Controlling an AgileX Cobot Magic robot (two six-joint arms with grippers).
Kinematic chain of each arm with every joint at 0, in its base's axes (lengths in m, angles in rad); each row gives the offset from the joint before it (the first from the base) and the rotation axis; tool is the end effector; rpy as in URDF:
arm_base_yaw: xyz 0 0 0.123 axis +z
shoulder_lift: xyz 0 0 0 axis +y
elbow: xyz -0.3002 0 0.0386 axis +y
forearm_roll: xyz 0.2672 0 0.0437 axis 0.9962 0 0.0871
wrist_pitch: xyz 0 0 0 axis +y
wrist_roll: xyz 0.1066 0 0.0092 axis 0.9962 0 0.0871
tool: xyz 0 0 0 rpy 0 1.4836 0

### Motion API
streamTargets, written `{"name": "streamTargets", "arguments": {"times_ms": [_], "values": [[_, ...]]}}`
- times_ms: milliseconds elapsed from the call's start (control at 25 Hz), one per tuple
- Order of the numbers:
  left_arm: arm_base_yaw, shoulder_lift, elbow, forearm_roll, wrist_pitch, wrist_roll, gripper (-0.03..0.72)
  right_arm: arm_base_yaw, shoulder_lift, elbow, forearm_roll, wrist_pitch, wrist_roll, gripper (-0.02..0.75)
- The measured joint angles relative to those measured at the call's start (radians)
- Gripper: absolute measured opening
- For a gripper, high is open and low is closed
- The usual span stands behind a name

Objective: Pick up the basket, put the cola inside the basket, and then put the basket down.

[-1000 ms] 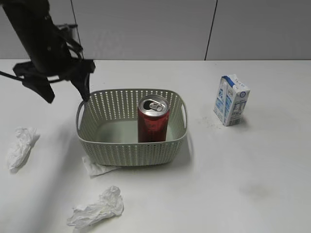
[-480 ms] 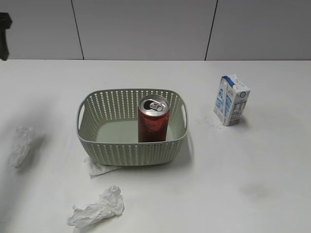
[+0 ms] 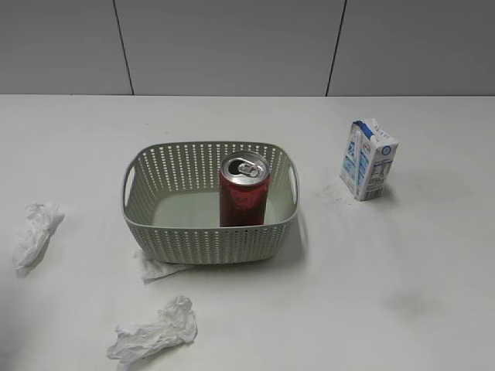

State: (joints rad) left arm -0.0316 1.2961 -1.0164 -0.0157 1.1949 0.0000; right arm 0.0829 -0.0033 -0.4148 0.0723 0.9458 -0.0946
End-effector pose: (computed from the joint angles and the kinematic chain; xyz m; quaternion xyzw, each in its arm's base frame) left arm 0.2438 -0.0093 0.2854 0.0135 0.9957 -0.0090 0.0914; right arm 0.0221 0.0081 0.2635 -0.0726 0.8408 0.0329 0.5354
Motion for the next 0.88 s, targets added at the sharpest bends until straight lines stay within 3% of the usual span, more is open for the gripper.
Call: {"name": "streamTargets", "arguments": {"times_ms": [160,480,880], "values": [[0.000,-0.187,0.198,-0.006,-0.058,0.000,0.579,0.000,0.000,0.000,0.000,0.000,0.000,0.526],[0.000,-0.559,0.480,-0.016,-0.136,0.000,0.570,0.000,0.000,0.000,0.000,0.000,0.000,0.526],[0.000,-0.966,0.505,-0.031,-0.153,0.000,0.555,0.000,0.000,0.000,0.001,-0.001,0.000,0.526]]}}
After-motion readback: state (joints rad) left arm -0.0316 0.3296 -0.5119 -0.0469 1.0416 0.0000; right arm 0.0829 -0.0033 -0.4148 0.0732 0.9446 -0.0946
